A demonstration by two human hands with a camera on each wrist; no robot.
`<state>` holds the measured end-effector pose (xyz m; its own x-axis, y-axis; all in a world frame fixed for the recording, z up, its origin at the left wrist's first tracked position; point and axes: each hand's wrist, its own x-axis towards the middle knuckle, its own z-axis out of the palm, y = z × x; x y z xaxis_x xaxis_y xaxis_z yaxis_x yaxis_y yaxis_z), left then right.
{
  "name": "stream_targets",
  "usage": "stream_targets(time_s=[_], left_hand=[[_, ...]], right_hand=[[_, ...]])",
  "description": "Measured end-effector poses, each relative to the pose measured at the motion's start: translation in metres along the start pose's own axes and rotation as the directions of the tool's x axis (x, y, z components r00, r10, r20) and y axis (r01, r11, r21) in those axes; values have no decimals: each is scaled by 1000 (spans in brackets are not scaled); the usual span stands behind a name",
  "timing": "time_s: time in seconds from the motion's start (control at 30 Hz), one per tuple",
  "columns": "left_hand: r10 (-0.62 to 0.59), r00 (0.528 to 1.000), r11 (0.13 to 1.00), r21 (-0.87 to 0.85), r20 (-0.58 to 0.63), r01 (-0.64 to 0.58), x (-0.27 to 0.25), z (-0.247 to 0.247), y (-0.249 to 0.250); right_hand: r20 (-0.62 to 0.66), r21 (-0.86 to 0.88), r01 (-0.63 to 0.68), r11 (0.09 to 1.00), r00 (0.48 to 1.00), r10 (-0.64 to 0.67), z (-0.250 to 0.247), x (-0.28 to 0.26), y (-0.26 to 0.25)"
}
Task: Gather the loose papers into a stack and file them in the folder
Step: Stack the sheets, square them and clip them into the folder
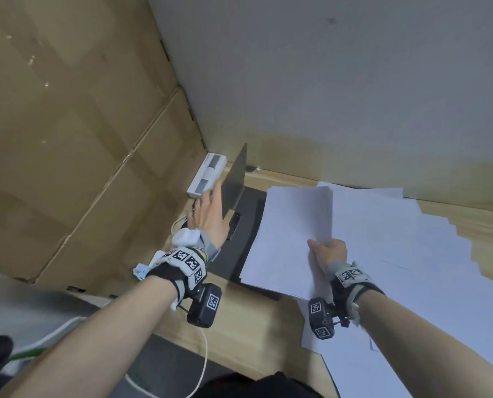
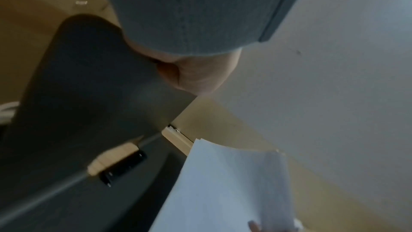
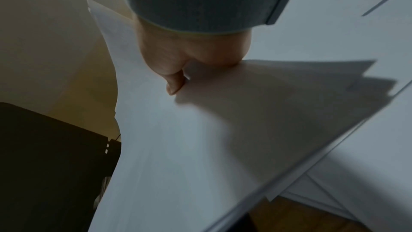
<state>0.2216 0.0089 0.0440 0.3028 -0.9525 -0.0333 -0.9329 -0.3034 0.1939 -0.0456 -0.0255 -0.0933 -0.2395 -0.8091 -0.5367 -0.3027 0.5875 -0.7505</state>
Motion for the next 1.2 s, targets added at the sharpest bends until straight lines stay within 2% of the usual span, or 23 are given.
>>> stream_targets(time_s=[0.1,0.2,0.27,0.37,0.5,0.6,0.7,0.77,0.83,1.07,1.2], left_hand=[[204,977,928,329,-55,-175,5,-9,-16],[382,919,775,509,96,-375,11,4,-29],[401,896,722,537,190,-437,17,14,-36],[373,899,697,571,229,-435,35,15,-43],[296,924,739,555,242,-382,61,23,-50],[271,910,844,377,313,-381,67,43,-47],[165,903,953,173,398,-250,73,66,-41],[78,890,981,122,450,-148,77,85,-41],[42,879,989,104,475,-103,82,105,-43],[49,879,977,161,473,-141,98,148,-37],[137,868,942,208,478,-263,108,152,-35]], right_hand=[[22,-22,-2,1000,1000,3,16,-4,-6],[15,-37,-7,999,1000,8,22,-6,-11],[11,-46,-24,999,1000,24,25,-6,-11],[-16,-43,-45,998,999,45,26,0,-6],[-59,-32,-69,997,996,67,21,1,-6],[-78,-23,-85,996,993,83,20,2,-7],[-94,-8,-100,995,991,99,21,9,-5],[-101,7,-120,993,988,120,22,11,-5],[-100,11,-130,991,986,131,23,12,-5],[-81,49,-185,982,979,188,36,13,0],[-45,42,-201,979,978,203,43,18,-2]])
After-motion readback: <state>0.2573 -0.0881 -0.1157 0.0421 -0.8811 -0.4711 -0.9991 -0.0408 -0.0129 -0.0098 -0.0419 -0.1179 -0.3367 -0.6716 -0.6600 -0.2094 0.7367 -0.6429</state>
